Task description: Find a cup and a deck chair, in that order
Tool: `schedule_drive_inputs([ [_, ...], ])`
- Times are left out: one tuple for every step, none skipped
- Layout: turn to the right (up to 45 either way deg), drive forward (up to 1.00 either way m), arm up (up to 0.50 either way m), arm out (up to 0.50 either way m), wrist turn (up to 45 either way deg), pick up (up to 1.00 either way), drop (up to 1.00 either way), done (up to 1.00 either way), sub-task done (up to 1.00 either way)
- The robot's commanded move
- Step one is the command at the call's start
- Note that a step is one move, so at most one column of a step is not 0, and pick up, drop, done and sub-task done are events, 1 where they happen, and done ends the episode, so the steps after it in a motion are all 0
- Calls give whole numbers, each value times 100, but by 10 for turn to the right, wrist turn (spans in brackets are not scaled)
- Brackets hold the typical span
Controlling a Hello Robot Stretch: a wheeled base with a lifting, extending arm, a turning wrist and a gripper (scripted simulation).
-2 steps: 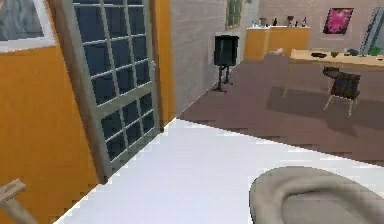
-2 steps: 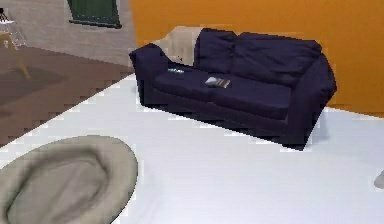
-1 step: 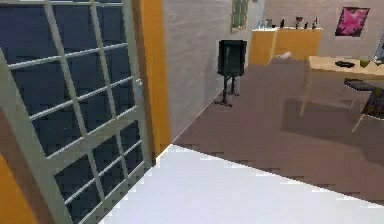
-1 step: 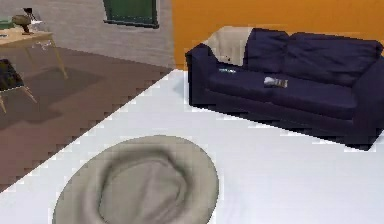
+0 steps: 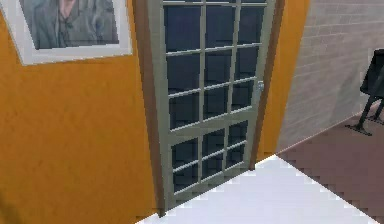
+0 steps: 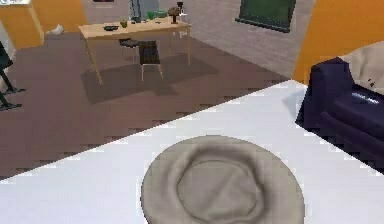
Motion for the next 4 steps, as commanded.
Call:
schedule_drive_inputs([
  [0, 30, 0, 0, 0, 0, 0, 0, 0],
  [450, 0, 0, 0, 0, 0, 0, 0, 0],
  [120, 0, 0, 0, 0, 0, 0, 0, 0],
  [0, 10, 0, 0, 0, 0, 0, 0, 0],
])
